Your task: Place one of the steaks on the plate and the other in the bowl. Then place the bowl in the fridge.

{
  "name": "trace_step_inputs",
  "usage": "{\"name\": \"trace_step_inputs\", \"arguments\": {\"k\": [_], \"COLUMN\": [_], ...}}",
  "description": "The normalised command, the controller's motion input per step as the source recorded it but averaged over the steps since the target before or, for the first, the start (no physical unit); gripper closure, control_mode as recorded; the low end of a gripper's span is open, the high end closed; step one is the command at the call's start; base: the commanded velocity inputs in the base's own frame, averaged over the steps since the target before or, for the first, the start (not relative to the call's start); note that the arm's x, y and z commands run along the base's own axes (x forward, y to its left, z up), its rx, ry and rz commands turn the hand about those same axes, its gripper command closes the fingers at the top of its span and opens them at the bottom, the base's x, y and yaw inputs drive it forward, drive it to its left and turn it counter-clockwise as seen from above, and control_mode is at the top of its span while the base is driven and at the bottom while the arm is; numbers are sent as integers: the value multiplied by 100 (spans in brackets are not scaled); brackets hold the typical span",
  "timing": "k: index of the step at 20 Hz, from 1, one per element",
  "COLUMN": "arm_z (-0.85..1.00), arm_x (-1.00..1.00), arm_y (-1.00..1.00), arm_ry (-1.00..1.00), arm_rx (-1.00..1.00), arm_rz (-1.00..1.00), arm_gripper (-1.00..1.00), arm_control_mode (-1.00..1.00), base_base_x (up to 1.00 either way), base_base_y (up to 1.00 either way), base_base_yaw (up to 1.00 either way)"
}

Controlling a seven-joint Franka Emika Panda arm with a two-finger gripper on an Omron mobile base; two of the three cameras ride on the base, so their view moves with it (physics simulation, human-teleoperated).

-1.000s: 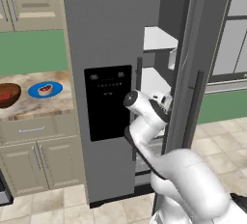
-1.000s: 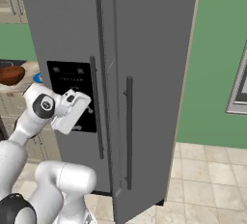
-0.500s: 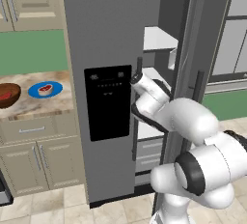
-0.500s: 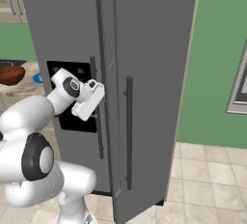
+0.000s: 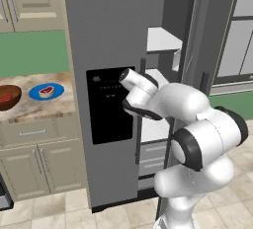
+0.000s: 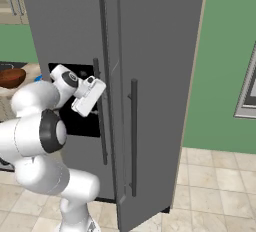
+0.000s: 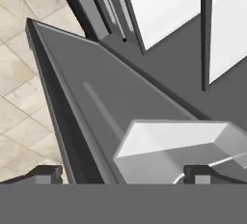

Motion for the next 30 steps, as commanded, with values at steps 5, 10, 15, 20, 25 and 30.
{"name": "trace_step_inputs", "arguments": {"k": [5, 10, 15, 20, 25, 30], "arm_z": [0, 0, 0, 1, 19, 27], "arm_x": [-3, -15, -89, -100, -100, -98], "arm_y": [-69, -76, -74, -100, -100, -100], "arm_ry": [12, 15, 16, 10, 10, 2], "arm_rx": [-11, -6, 0, 0, 0, 0], "arm_rz": [-1, -1, -7, -15, -9, -1], "arm_gripper": [-100, -100, -100, -100, -100, -100], "arm_control_mode": [-100, -100, -100, -100, -100, -100], "base_base_x": [0, 0, 0, 0, 0, 0], "base_base_y": [0, 0, 0, 0, 0, 0], "base_base_yaw": [0, 0, 0, 0, 0, 0]}}
